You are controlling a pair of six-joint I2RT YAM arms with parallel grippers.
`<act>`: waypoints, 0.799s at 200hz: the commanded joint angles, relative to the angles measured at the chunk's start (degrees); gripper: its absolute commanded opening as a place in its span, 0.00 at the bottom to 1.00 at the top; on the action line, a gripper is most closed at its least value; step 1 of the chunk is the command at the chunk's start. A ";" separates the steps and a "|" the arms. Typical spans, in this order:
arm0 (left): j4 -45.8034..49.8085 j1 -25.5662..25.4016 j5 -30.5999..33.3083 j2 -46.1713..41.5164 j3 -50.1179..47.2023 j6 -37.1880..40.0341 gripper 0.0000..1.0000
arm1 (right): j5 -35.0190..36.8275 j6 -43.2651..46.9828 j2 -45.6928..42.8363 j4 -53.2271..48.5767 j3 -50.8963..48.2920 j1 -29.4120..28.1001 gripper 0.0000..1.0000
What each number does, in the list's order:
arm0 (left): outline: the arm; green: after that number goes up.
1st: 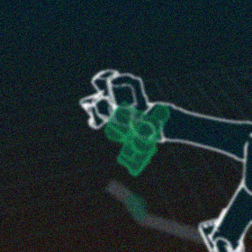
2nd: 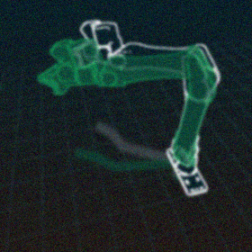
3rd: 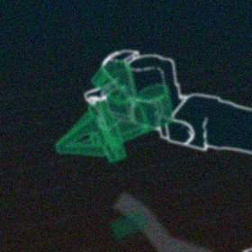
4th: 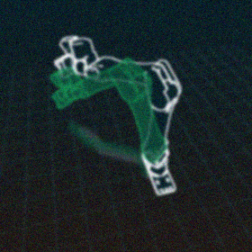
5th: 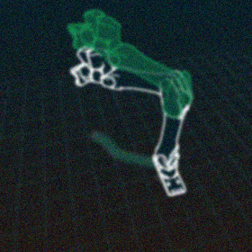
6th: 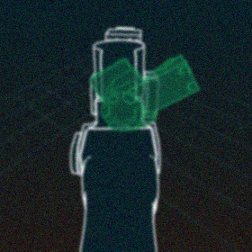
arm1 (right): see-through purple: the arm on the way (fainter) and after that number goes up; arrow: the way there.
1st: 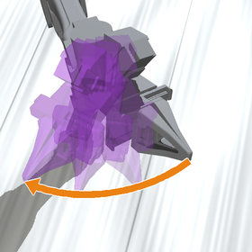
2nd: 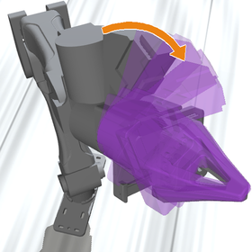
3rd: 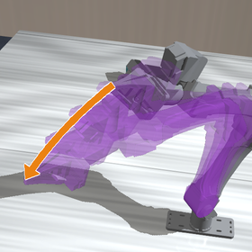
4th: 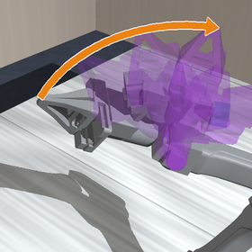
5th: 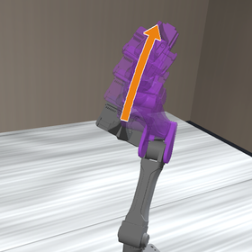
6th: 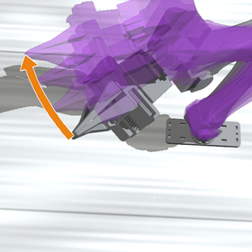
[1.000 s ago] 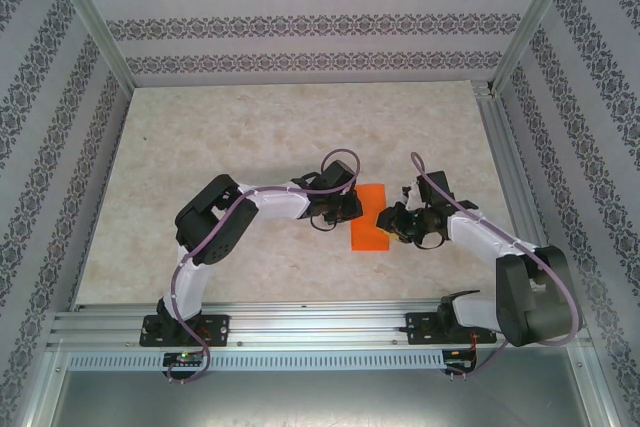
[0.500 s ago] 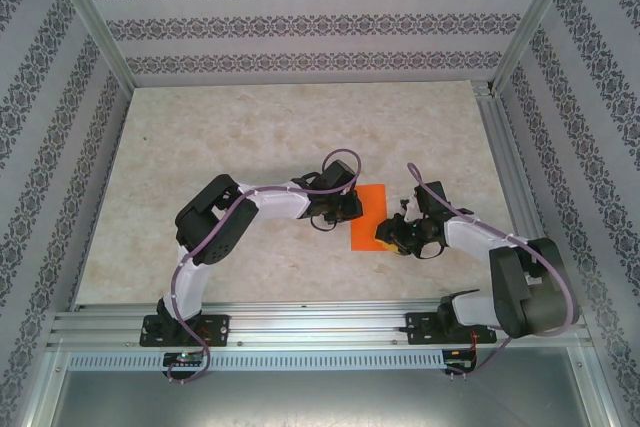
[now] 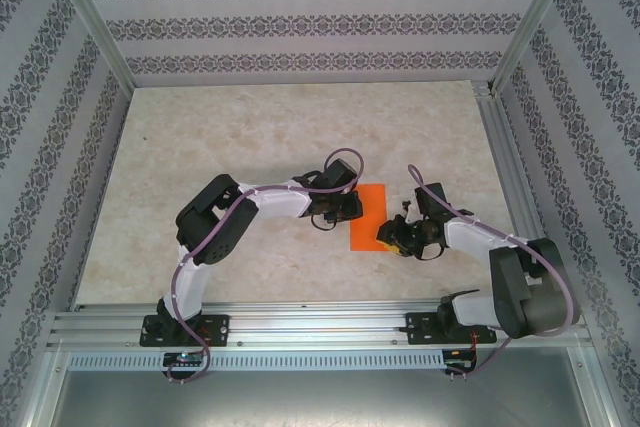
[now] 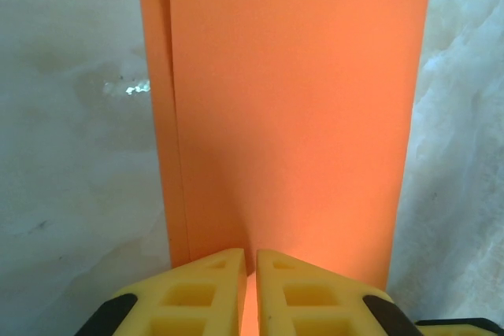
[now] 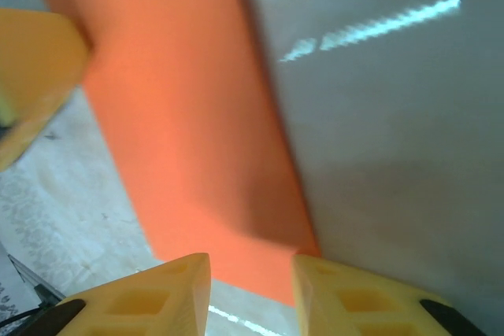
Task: Fold a paper plane with a square sheet of paper (pick it up from the middle)
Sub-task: Fold the square sheet of paper in half at the center of the table.
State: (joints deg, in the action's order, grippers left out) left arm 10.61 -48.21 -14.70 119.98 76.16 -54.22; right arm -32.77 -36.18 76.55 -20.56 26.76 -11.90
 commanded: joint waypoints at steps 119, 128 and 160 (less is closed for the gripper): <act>6.83 -1.01 1.56 3.60 0.99 2.36 0.16 | -0.40 -0.38 0.45 1.56 -3.23 -0.88 0.34; 6.88 -1.01 1.56 3.76 1.09 2.36 0.16 | 1.39 0.21 0.38 -0.30 -2.54 -0.85 0.33; 6.97 -1.01 1.57 3.76 1.18 2.45 0.16 | 1.62 0.24 -5.48 -3.09 1.37 -0.90 0.35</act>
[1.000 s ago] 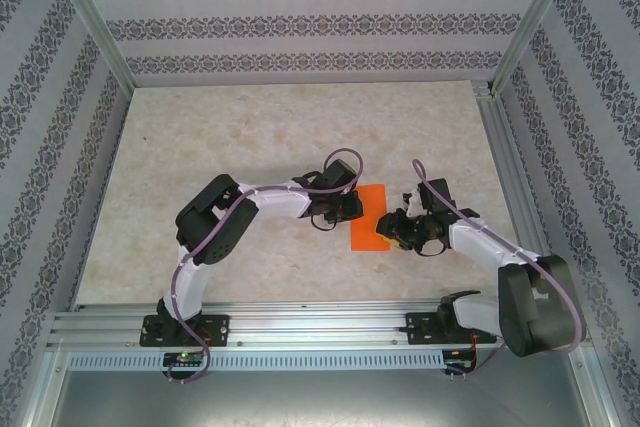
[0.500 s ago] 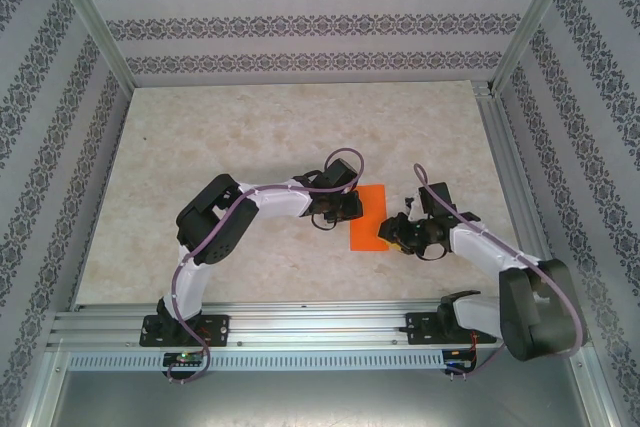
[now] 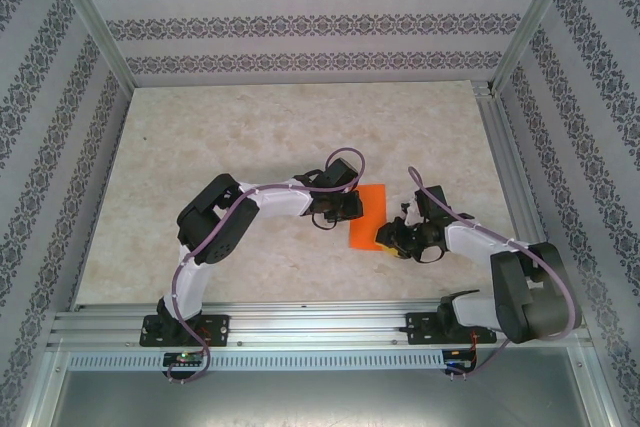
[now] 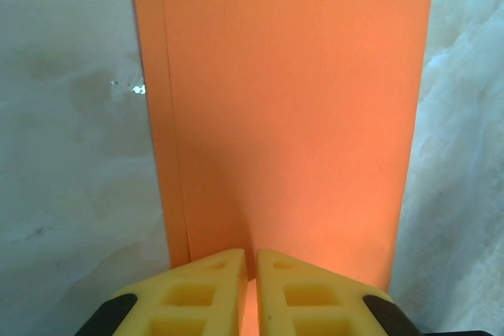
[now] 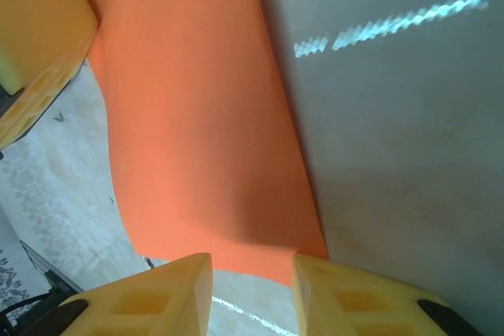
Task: Fold a paper plane with a square sheet of paper (pick it up from the middle)
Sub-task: Fold the square sheet of paper in half at the center of the table.
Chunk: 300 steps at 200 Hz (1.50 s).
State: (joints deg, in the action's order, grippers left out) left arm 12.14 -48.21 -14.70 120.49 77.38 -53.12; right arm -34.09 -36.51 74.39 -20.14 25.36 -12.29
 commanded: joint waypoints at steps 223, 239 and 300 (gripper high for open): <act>6.63 -1.01 1.94 3.37 0.57 1.69 0.15 | 1.44 7.10 18.94 0.83 21.33 4.82 0.29; 6.67 -1.01 1.94 3.40 0.49 1.63 0.15 | 1.72 7.36 21.26 1.37 20.64 4.85 0.29; 6.93 -1.01 2.00 3.28 0.40 1.80 0.15 | 0.97 7.92 20.27 -0.10 22.47 5.25 0.29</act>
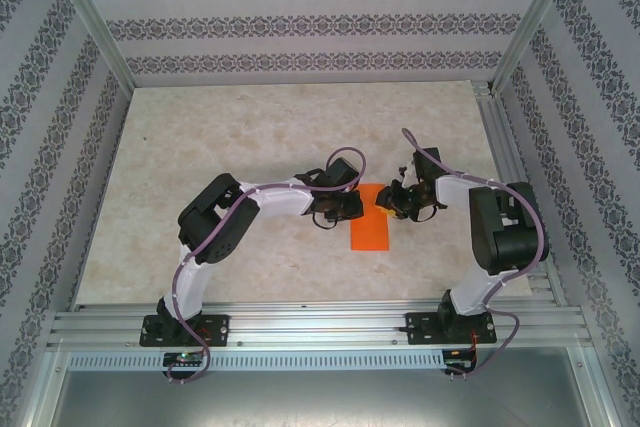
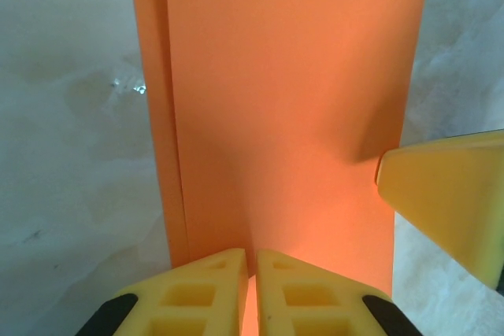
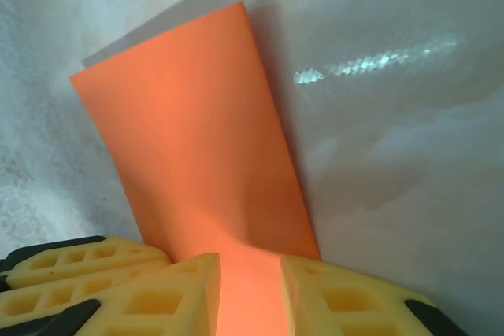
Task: Fold a paper plane with a square sheet of paper (pick it up from the middle)
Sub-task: Fold the square sheet of paper in half at the center of the table.
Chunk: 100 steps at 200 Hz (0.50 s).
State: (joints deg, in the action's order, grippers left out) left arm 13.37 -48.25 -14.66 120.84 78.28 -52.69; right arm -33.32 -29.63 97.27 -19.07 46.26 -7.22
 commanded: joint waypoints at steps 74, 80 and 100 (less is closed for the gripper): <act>6.10 -0.97 2.13 3.02 -0.21 1.61 0.15 | 0.06 -0.06 3.30 0.76 8.00 0.90 0.28; 6.12 -0.99 2.16 3.04 -0.23 1.67 0.15 | 0.10 -0.08 4.33 1.25 7.81 0.90 0.28; 5.98 -0.97 2.13 3.05 -0.41 1.56 0.15 | 0.35 0.34 7.33 2.02 7.25 0.90 0.28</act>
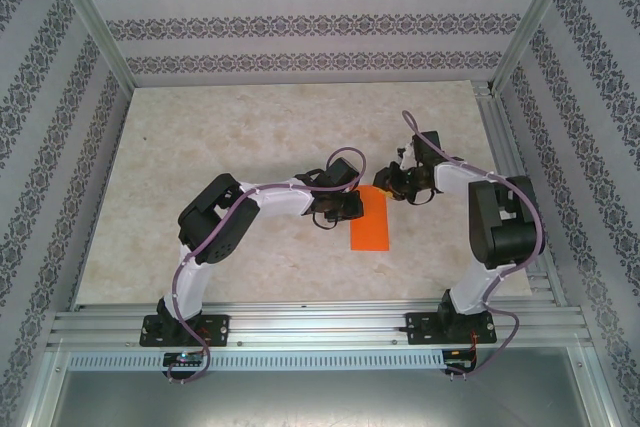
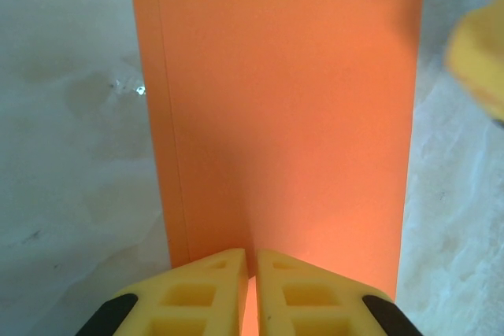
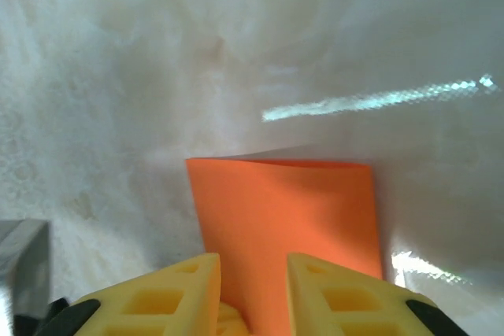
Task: Fold a paper plane with a square sheet of paper (pick it up from the middle)
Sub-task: Fold the square sheet of paper in half at the center of the table.
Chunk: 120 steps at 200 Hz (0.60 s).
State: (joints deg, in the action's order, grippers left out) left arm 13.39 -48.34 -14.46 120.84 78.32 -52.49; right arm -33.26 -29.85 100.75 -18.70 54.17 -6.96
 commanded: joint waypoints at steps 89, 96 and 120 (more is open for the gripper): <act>6.39 -0.88 2.06 2.94 -0.19 1.62 0.15 | 0.19 2.57 0.50 -3.76 6.20 0.94 0.30; 6.47 -0.88 2.03 2.89 -0.10 1.67 0.15 | -0.07 2.65 1.41 -3.97 6.85 1.06 0.29; 6.74 -0.88 2.24 2.77 -0.10 1.69 0.15 | -1.40 1.75 4.67 -1.97 7.18 1.08 0.29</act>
State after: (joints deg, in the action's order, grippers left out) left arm 13.52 -48.42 -14.24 120.88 78.46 -52.23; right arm -33.54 -28.51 102.98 -21.89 60.23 -6.22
